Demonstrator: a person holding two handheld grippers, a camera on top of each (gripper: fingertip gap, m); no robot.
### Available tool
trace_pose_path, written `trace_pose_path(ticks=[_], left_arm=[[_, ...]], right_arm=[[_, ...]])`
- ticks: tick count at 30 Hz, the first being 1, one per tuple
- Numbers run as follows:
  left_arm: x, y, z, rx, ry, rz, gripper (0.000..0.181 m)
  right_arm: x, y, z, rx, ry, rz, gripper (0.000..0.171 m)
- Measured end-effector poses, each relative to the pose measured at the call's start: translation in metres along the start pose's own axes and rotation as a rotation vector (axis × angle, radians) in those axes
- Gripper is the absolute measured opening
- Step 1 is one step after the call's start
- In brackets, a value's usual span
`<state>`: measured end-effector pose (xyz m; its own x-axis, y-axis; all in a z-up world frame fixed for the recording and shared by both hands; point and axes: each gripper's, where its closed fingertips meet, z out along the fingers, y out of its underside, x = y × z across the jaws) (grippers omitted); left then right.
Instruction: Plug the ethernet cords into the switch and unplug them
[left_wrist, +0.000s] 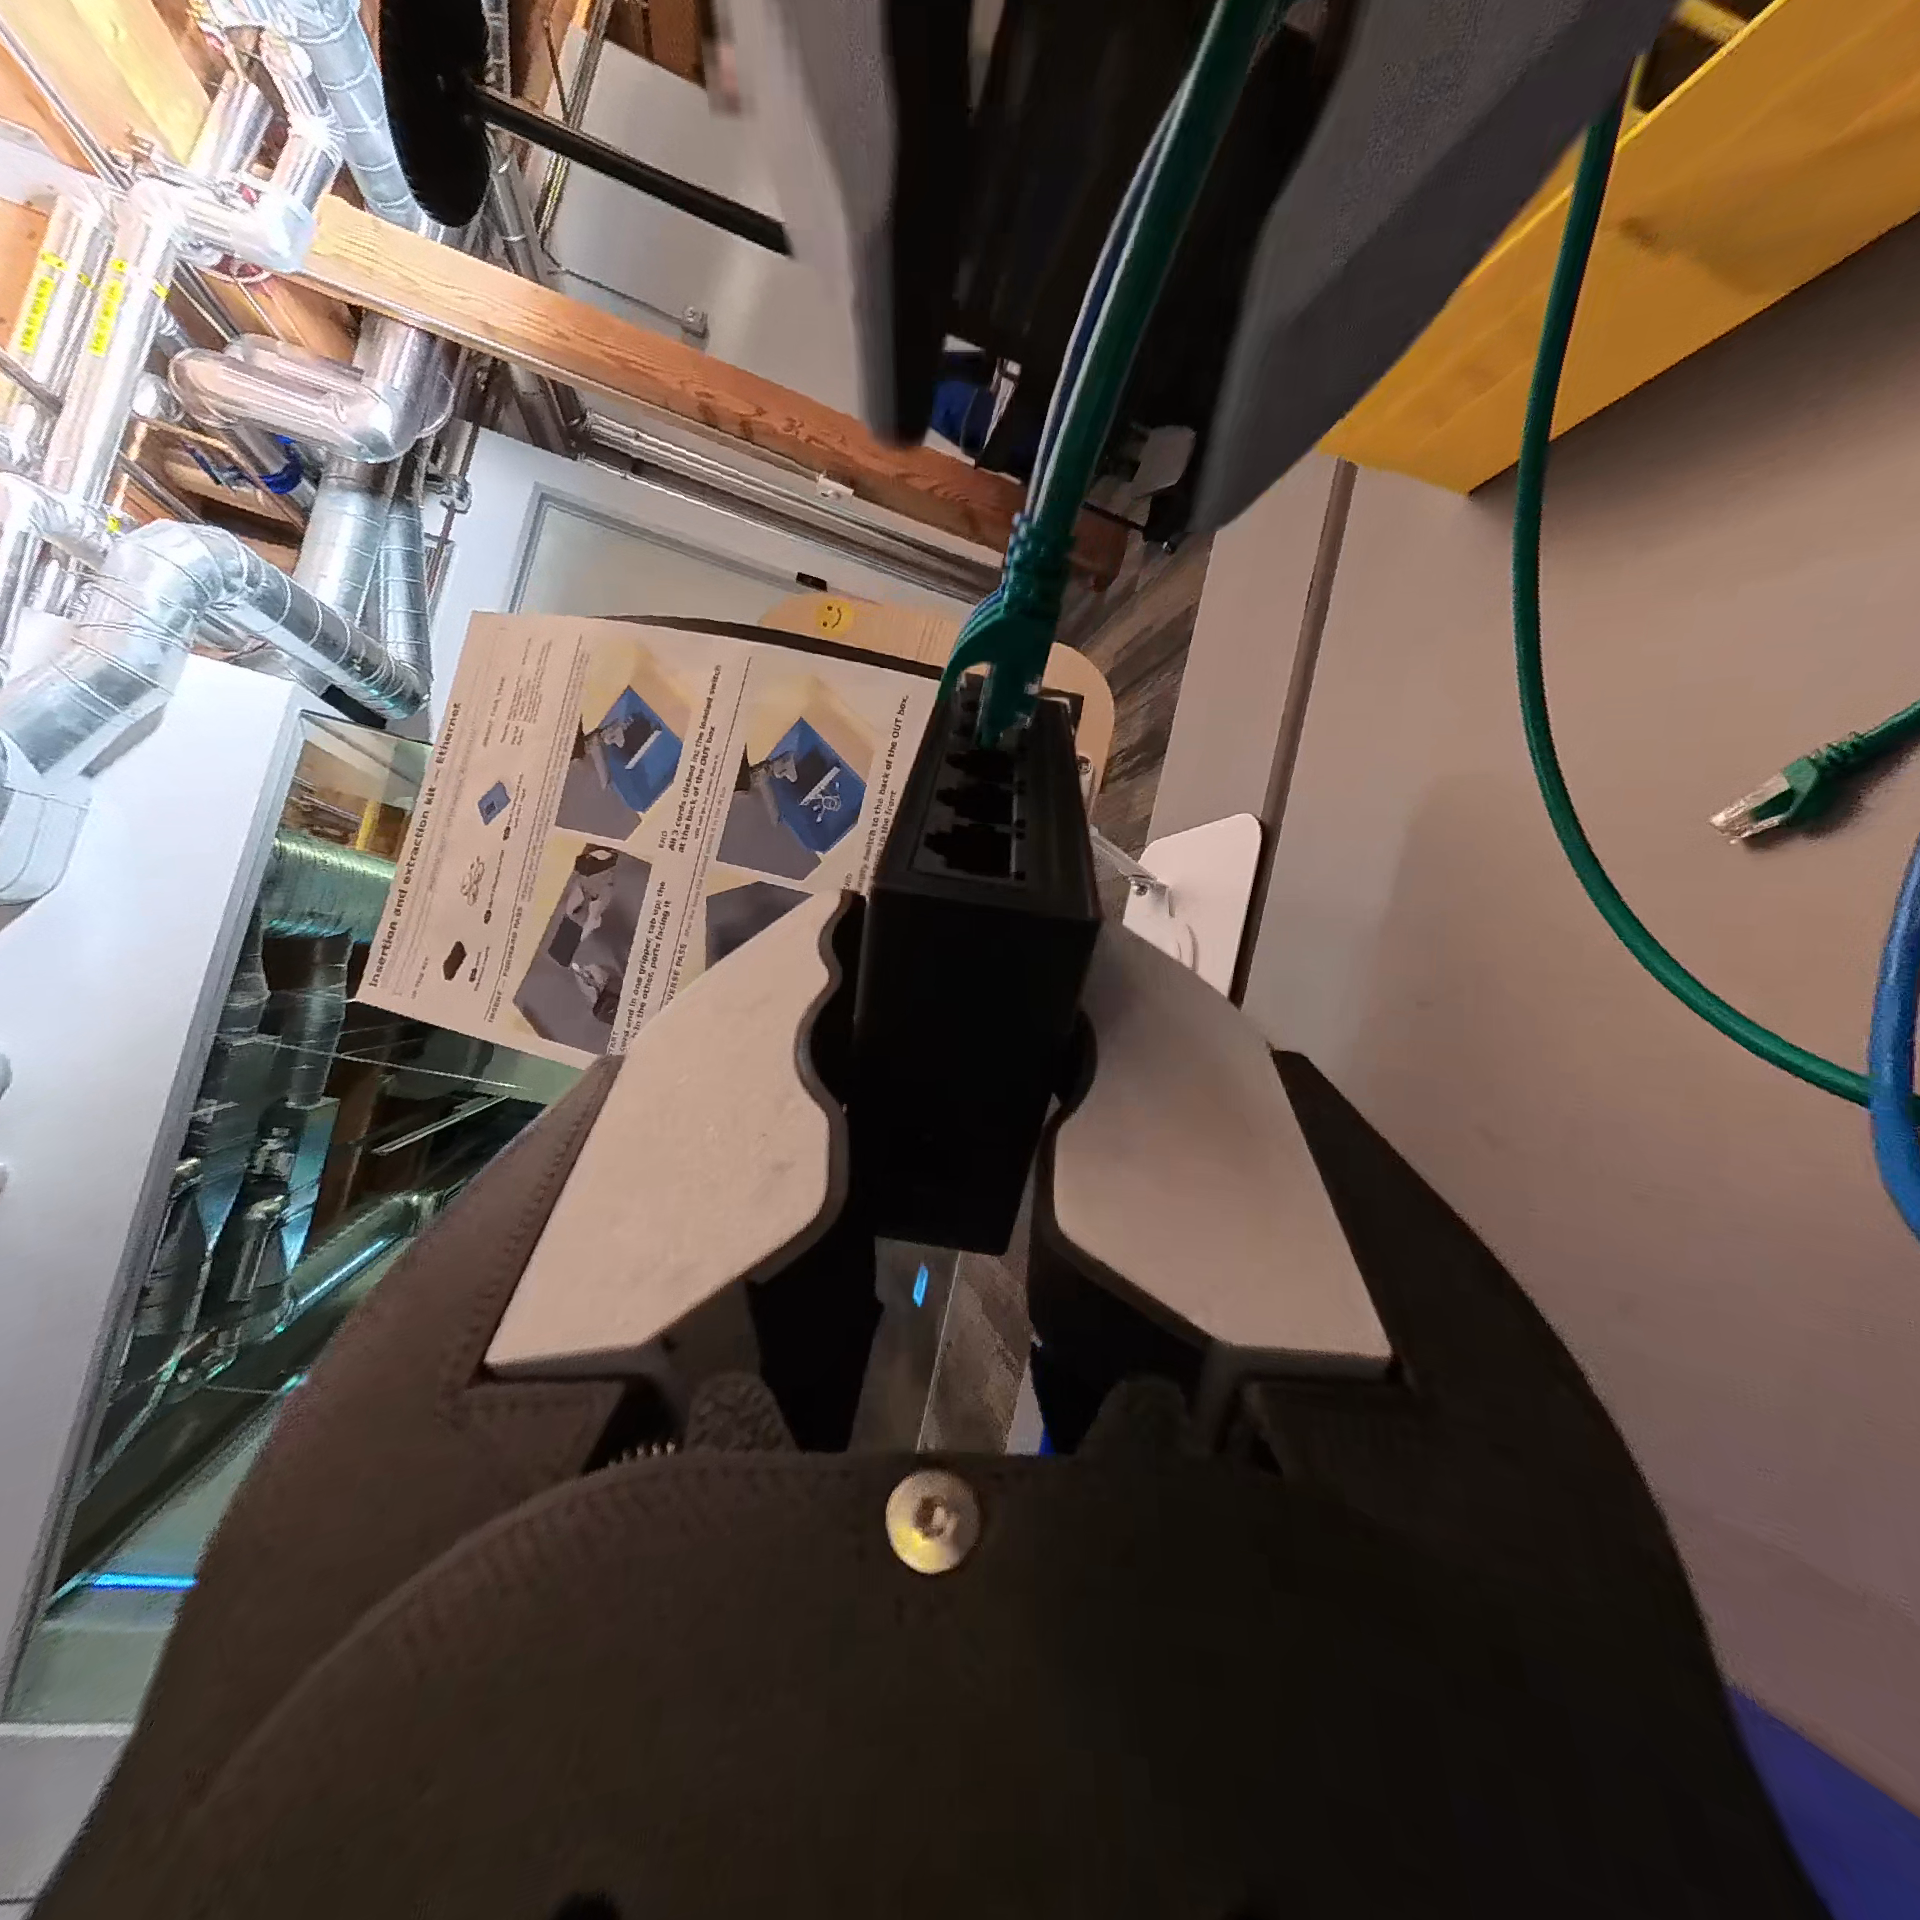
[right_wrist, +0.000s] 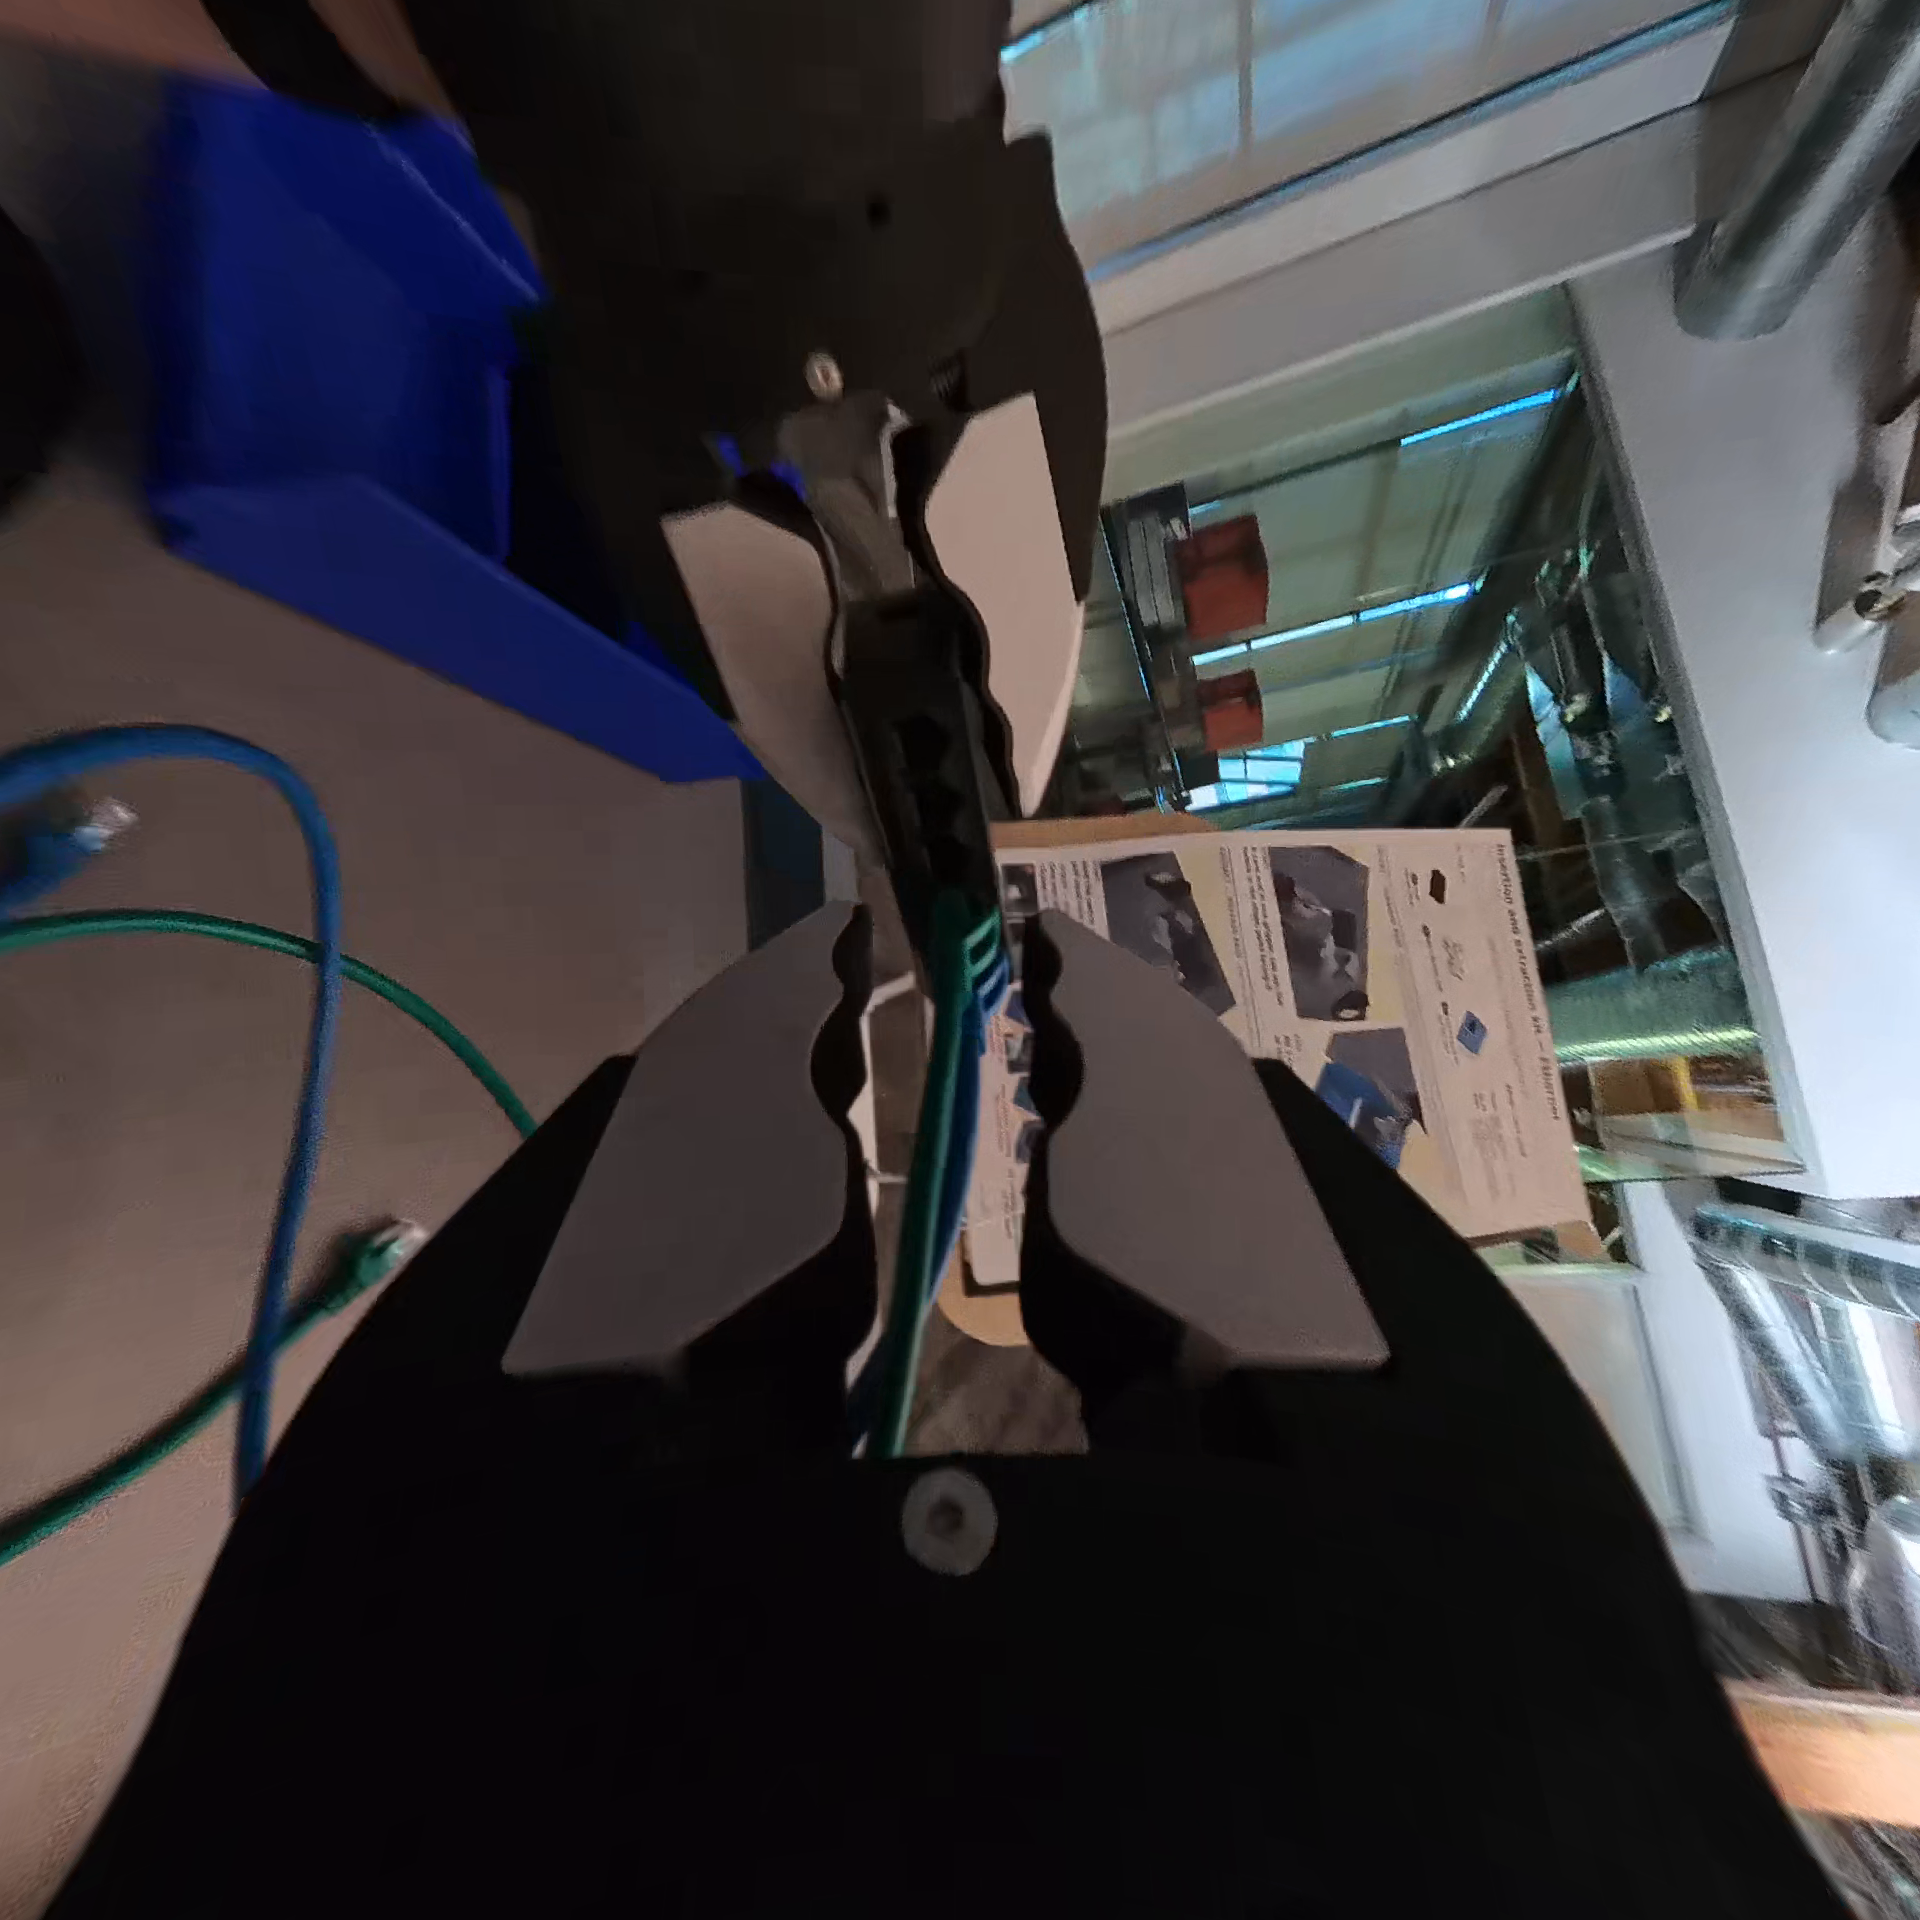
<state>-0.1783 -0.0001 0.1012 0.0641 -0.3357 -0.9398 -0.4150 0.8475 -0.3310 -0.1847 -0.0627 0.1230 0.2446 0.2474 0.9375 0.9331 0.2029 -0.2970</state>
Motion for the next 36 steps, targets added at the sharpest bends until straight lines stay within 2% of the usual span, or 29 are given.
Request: trace_pose_path(ticks=[8, 11, 22, 27, 32, 36], left_arm=[[0.003, -0.01, -0.003, 0.034, 0.015, -0.001, 0.031], [0.003, -0.011, -0.004, 0.037, 0.02, -0.003, 0.031], [0.005, -0.012, -0.005, 0.06, 0.033, -0.015, 0.031], [-0.006, -0.019, -0.002, 0.1, -0.075, -0.032, 0.037], [-0.007, -0.02, 0.004, 0.092, -0.115, -0.007, 0.046], [0.002, -0.023, 0.006, 0.105, -0.101, 0.059, 0.032]], right_arm=[[0.001, 0.021, 0.024, -0.081, -0.017, -0.095, 0.023], [0.003, 0.02, 0.024, -0.065, 0.016, -0.144, 0.016], [0.001, 0.017, 0.022, -0.036, 0.069, -0.197, 0.015], [0.008, 0.014, 0.018, -0.074, 0.09, -0.153, 0.014], [0.005, 0.016, 0.017, -0.114, 0.084, -0.137, 0.014], [0.004, 0.019, 0.012, -0.128, 0.082, -0.195, 0.015]])
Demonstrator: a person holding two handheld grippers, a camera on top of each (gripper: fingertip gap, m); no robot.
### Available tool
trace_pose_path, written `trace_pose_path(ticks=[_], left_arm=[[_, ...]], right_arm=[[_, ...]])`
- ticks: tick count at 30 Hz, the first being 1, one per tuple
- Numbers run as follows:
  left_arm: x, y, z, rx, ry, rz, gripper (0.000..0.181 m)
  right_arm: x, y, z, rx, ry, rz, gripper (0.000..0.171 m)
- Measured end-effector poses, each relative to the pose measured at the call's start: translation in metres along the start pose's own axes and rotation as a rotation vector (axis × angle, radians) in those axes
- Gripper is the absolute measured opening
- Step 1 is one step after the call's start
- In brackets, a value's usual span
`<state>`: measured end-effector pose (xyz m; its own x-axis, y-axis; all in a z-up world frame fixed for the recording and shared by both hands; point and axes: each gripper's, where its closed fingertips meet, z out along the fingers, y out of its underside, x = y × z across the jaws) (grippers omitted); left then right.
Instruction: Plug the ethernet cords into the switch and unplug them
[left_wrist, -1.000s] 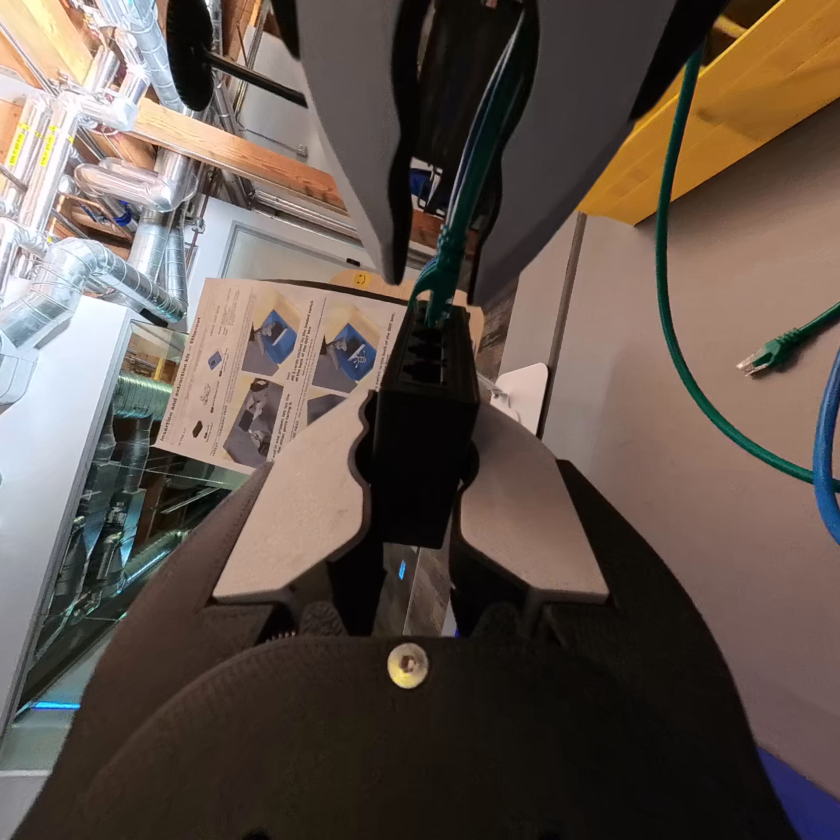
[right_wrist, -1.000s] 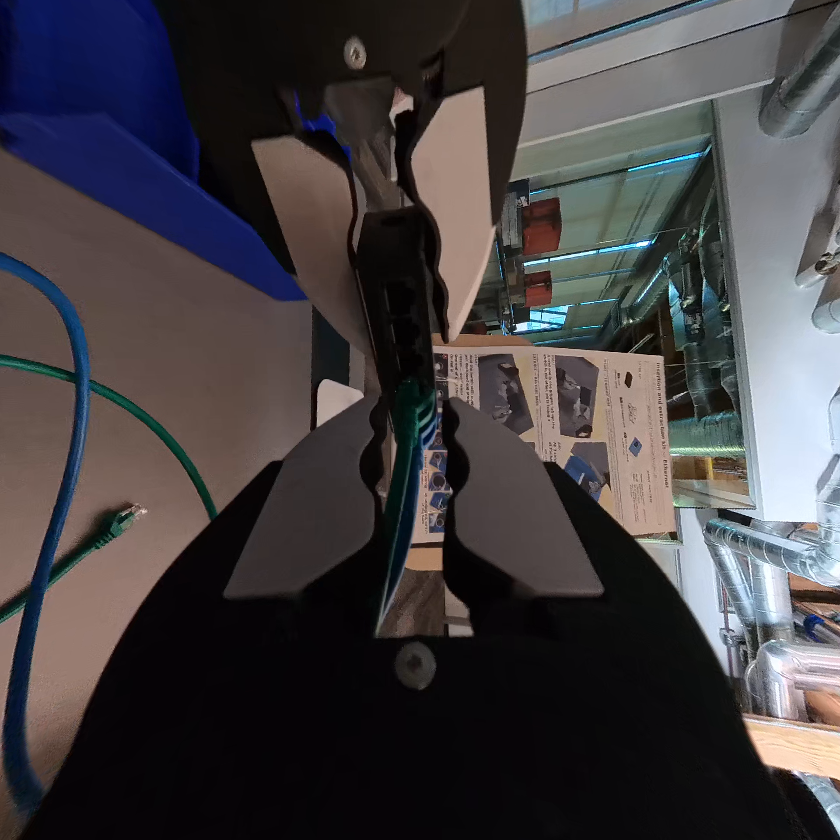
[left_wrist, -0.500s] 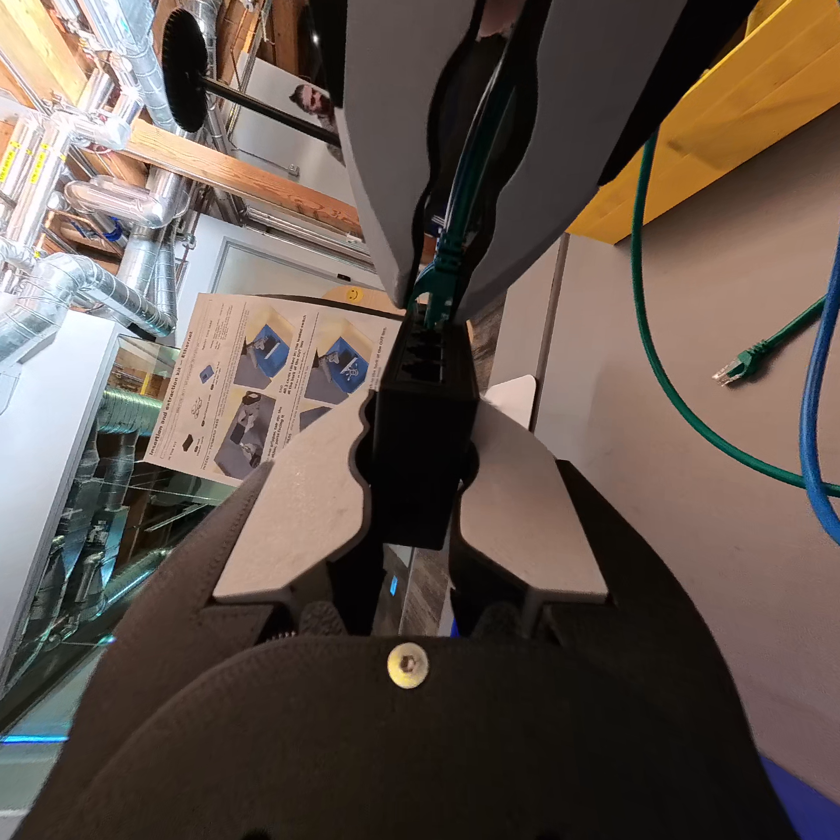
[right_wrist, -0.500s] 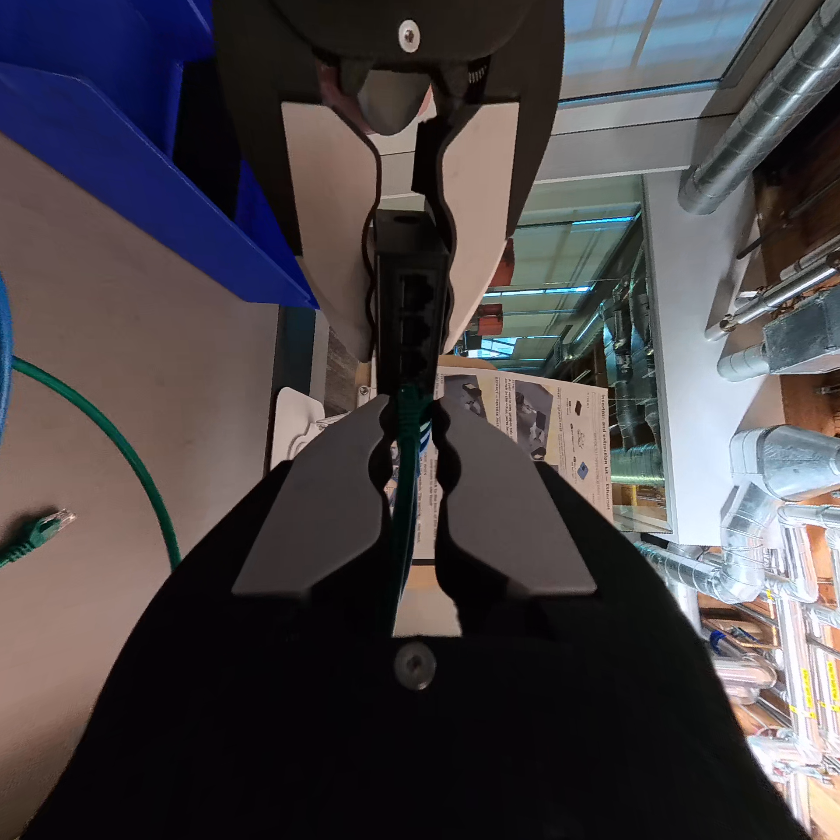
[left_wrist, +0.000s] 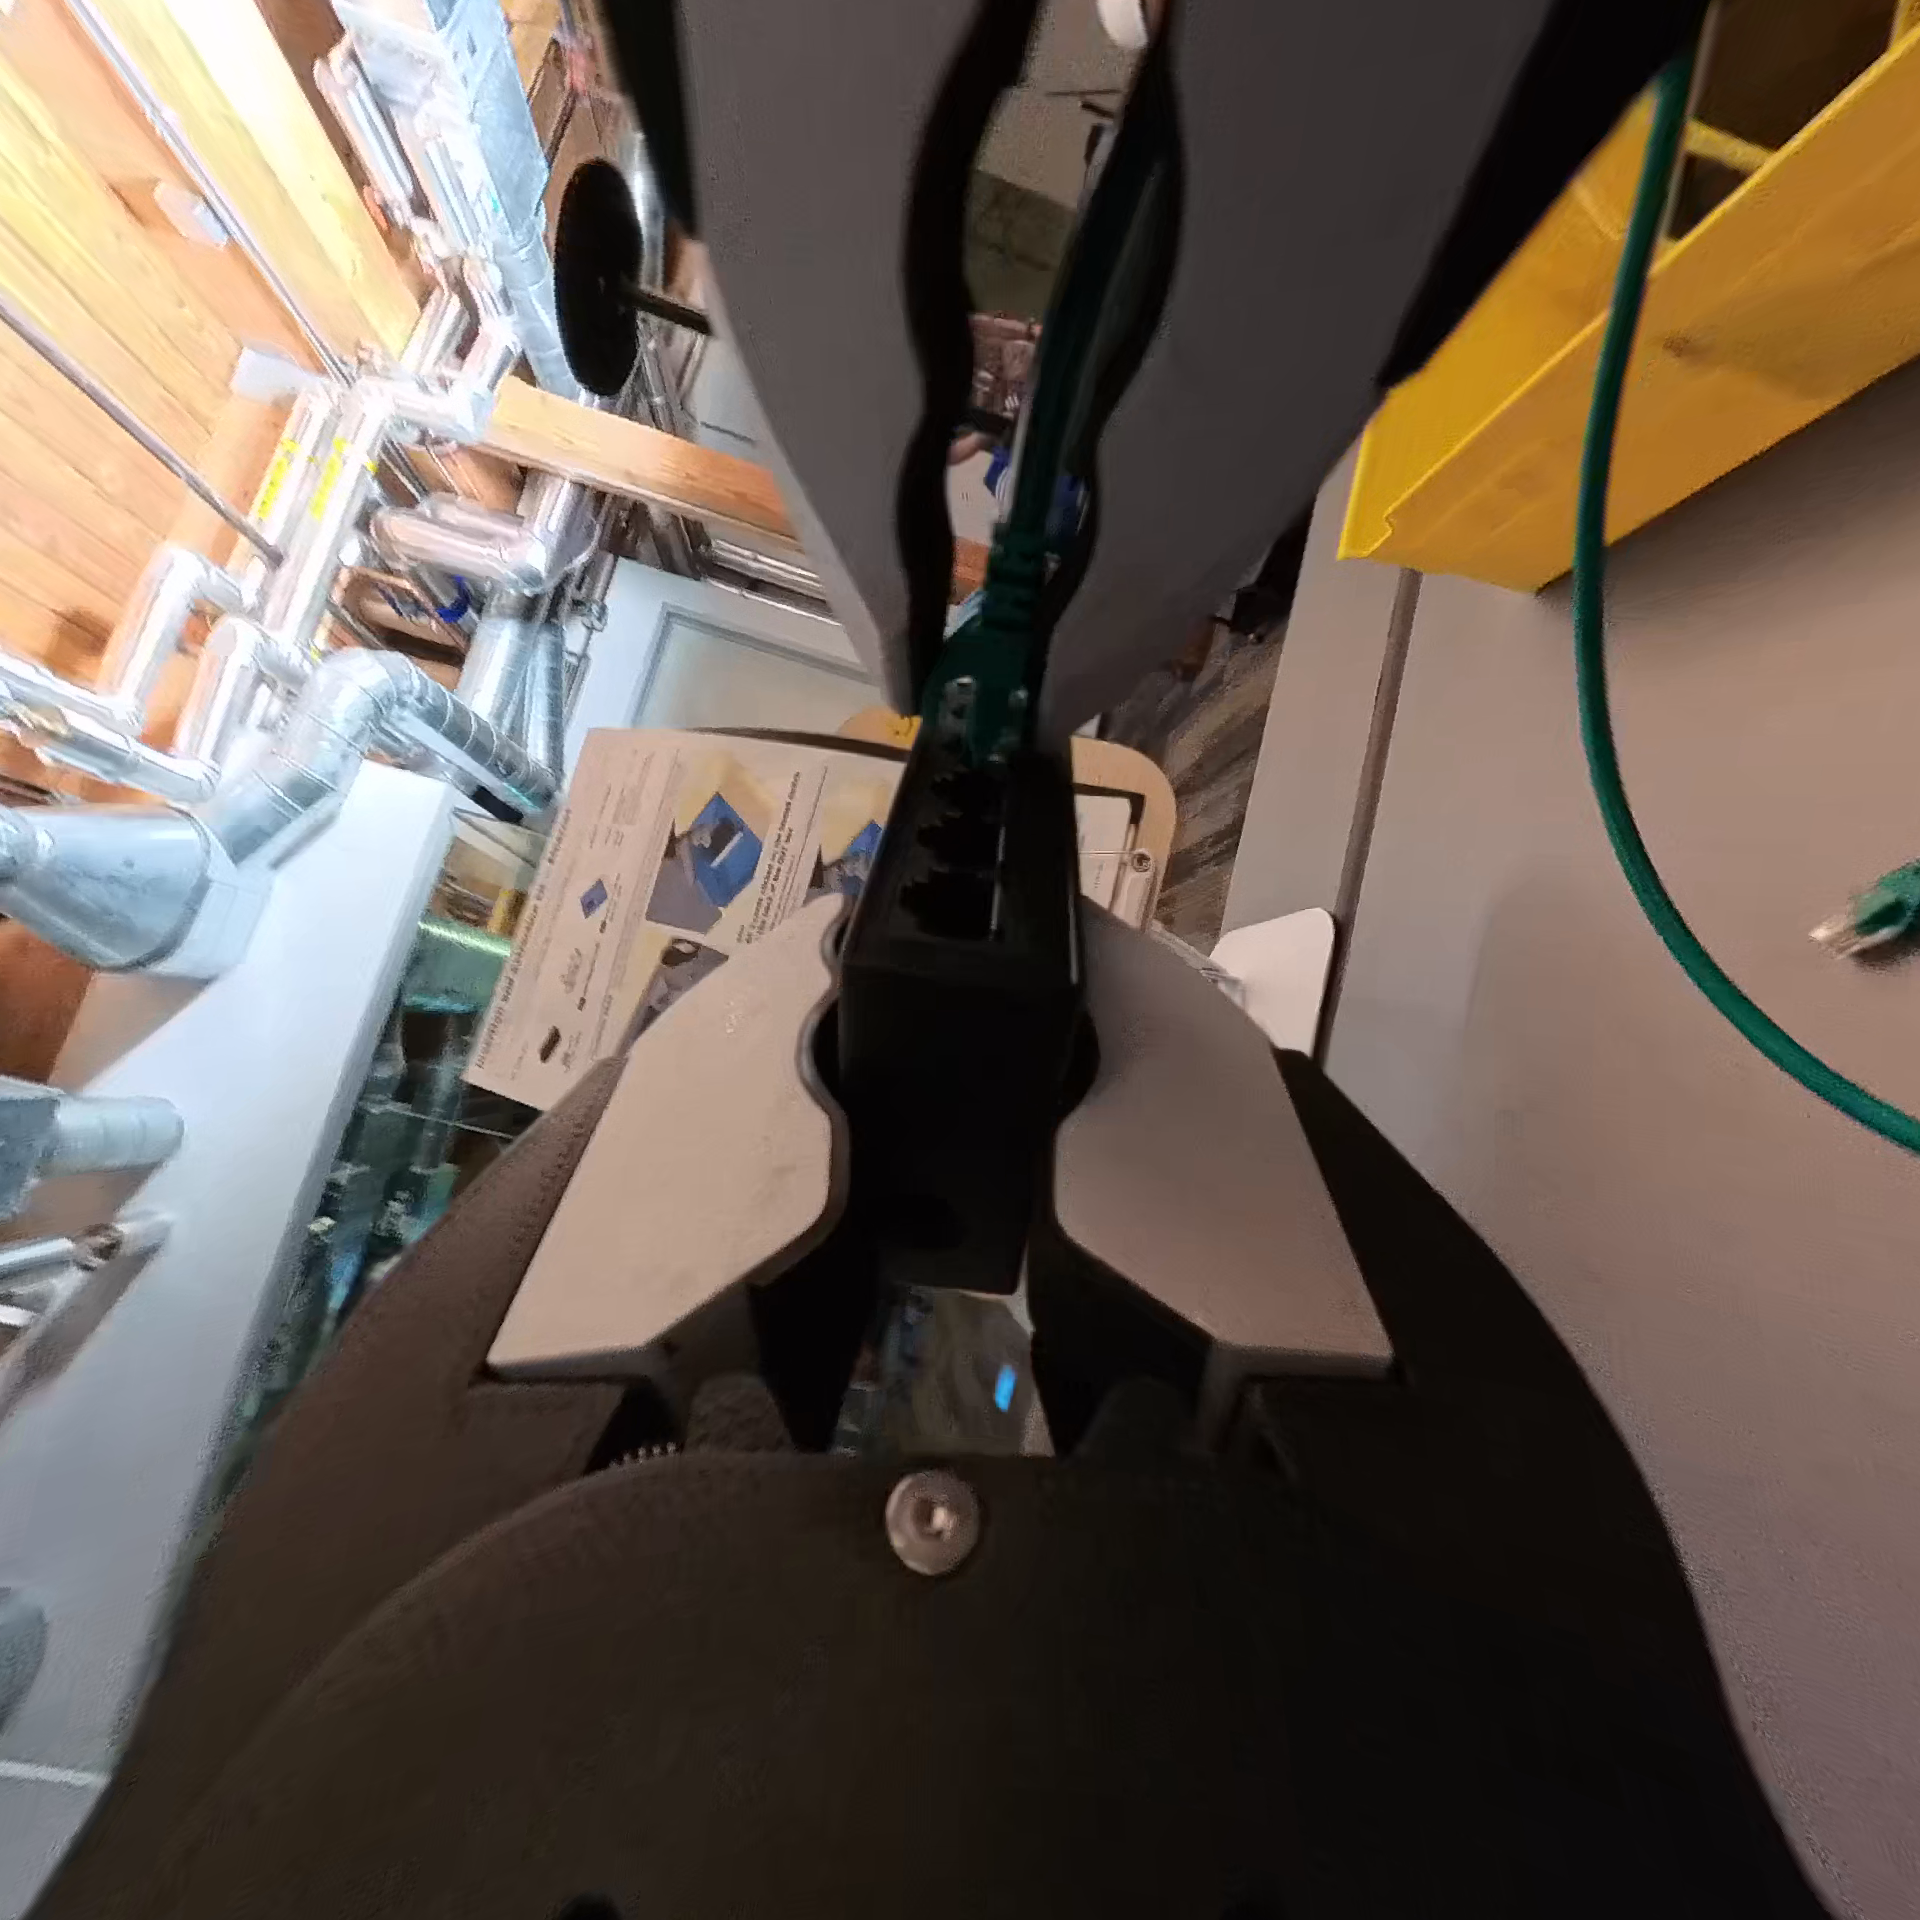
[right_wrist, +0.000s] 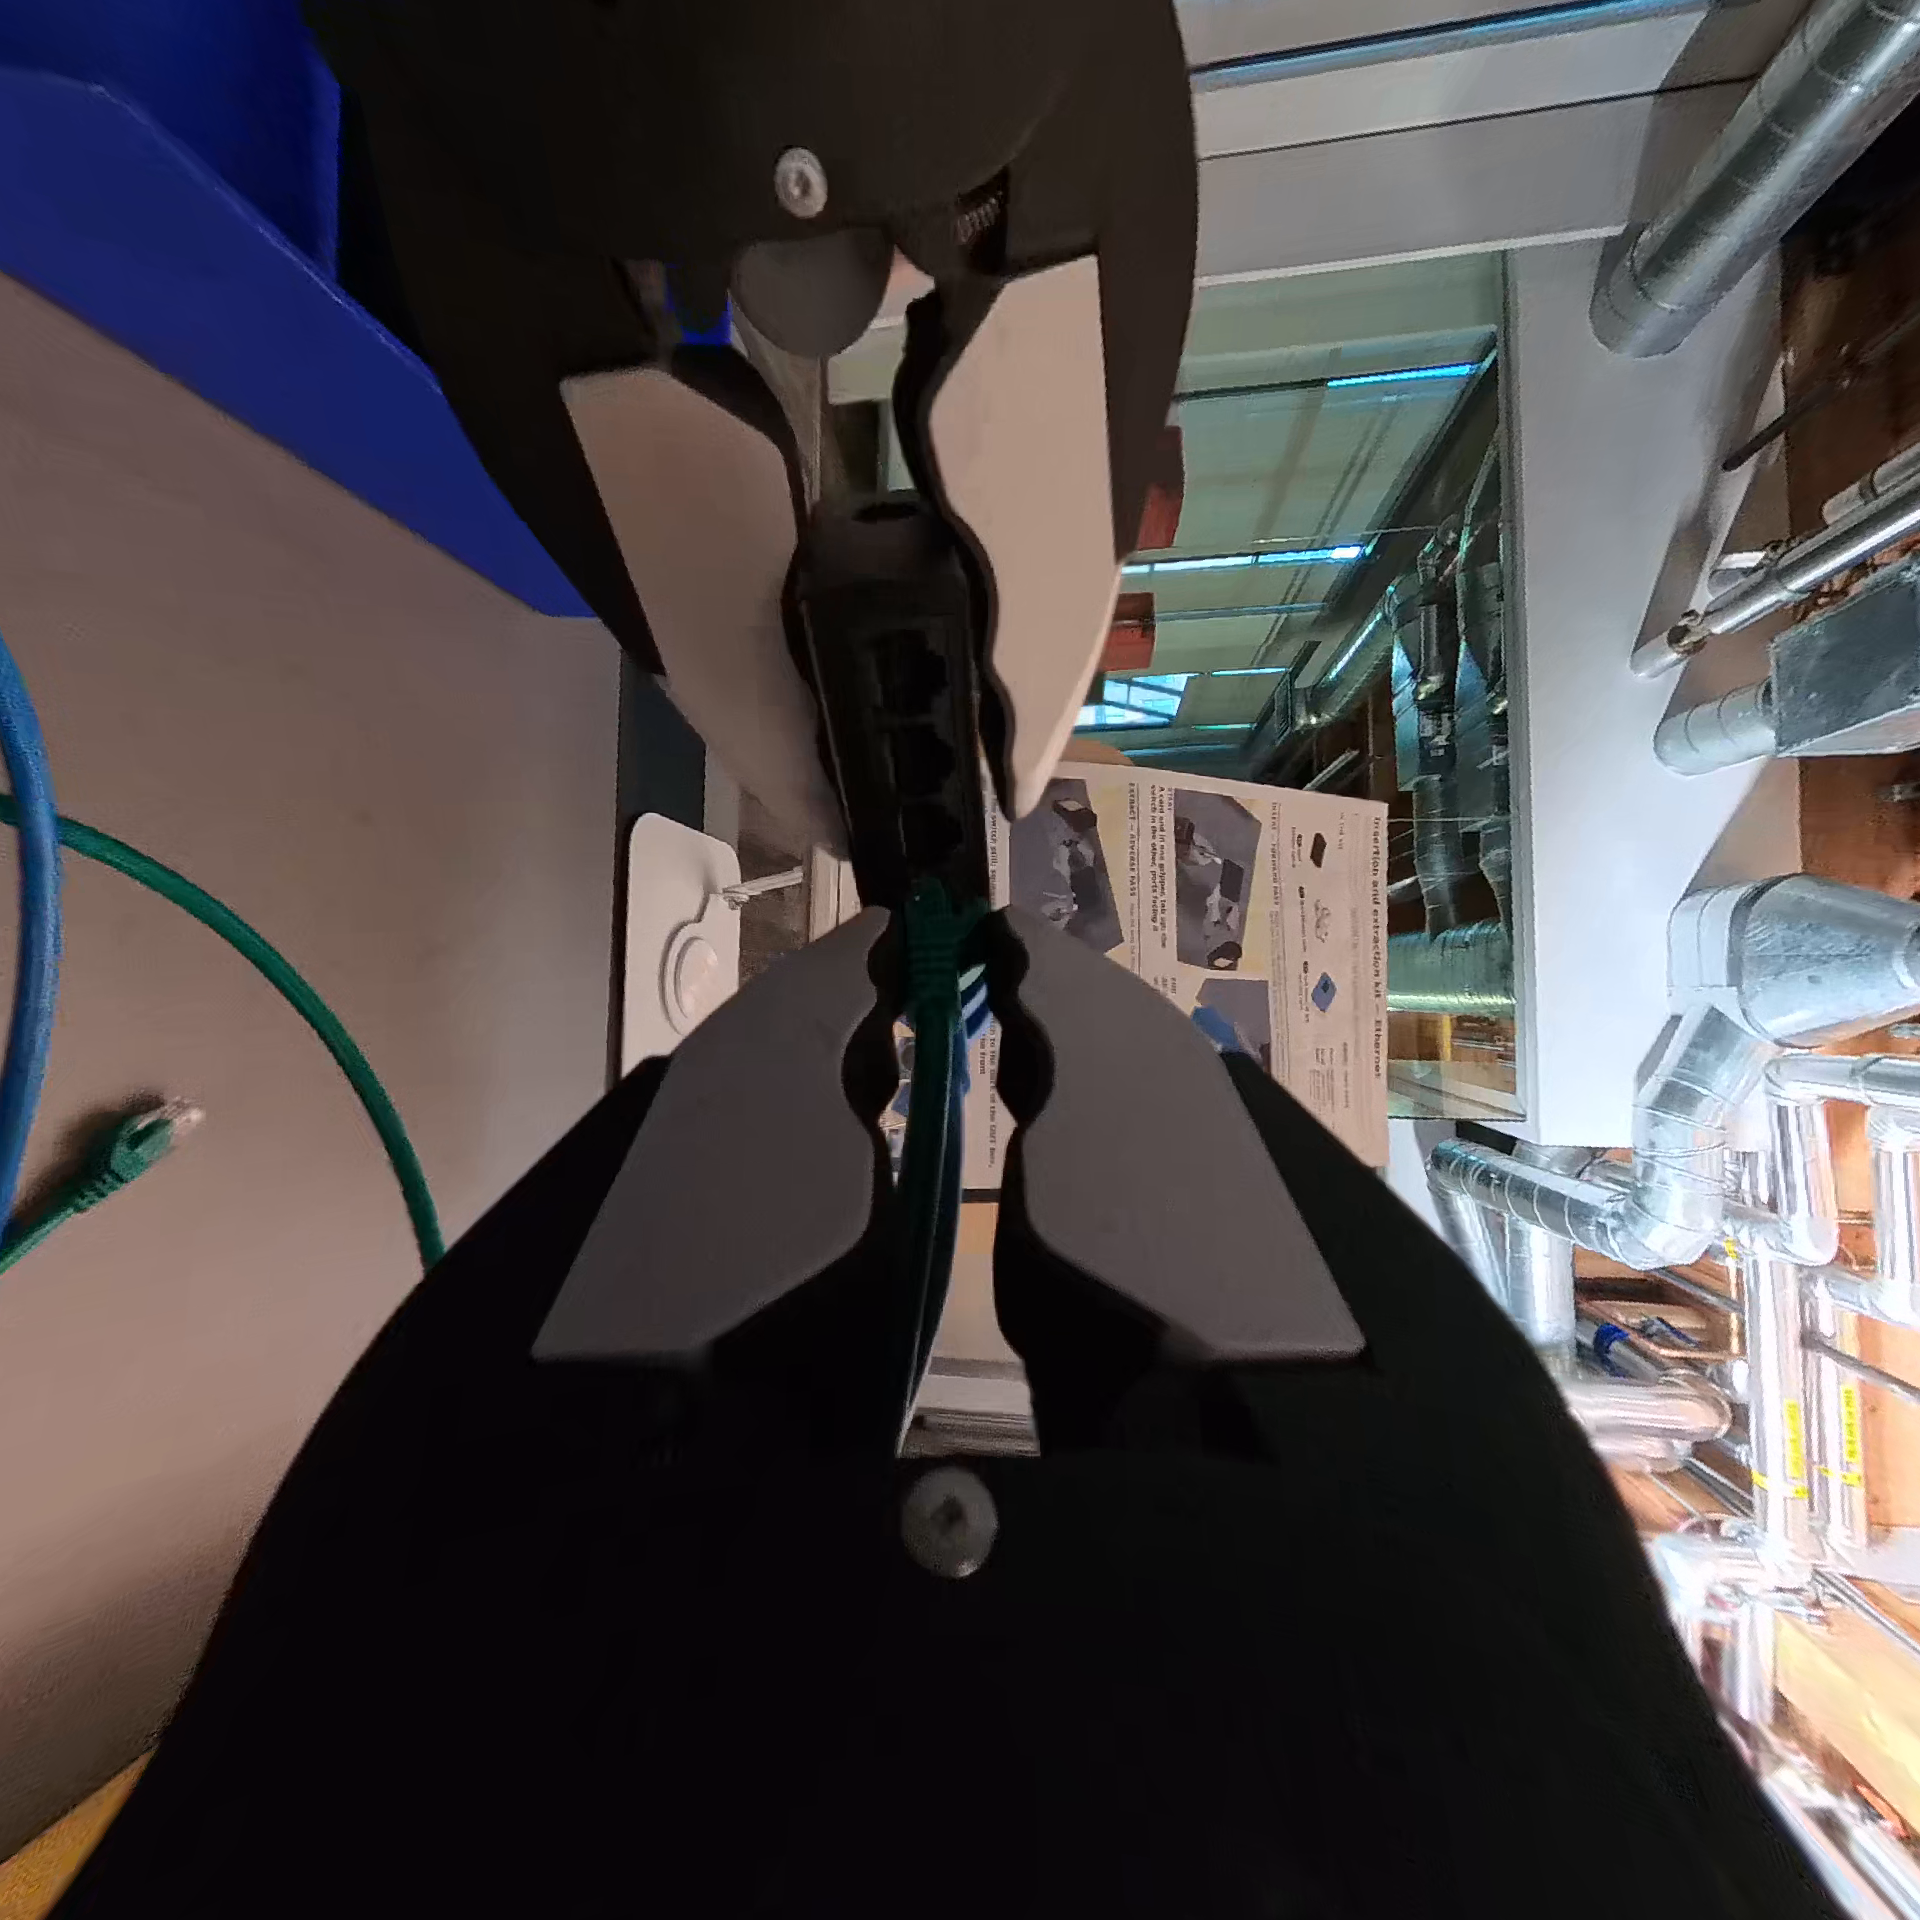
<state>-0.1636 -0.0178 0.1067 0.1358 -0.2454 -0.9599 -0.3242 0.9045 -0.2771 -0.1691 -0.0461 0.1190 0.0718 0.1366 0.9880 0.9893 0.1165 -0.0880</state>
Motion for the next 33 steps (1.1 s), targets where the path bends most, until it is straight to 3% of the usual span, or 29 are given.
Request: trace_pose_path(ticks=[14, 24, 31, 33], left_arm=[[0.002, -0.012, -0.001, -0.002, -0.007, 0.059, 0.031], [0.012, 0.001, 0.01, -0.038, 0.068, 0.003, 0.032], [0.03, 0.004, 0.02, -0.006, 0.156, -0.087, 0.032], [0.023, 0.017, 0.025, -0.077, 0.085, -0.066, 0.031]], right_arm=[[-0.002, 0.0, -0.013, 0.08, -0.002, -0.033, 0.015], [-0.014, 0.011, -0.001, 0.041, -0.358, 0.093, 0.015], [-0.027, 0.023, 0.001, -0.027, -0.517, 0.056, 0.016], [-0.034, 0.027, -0.006, -0.043, -0.585, 0.031, 0.013]])
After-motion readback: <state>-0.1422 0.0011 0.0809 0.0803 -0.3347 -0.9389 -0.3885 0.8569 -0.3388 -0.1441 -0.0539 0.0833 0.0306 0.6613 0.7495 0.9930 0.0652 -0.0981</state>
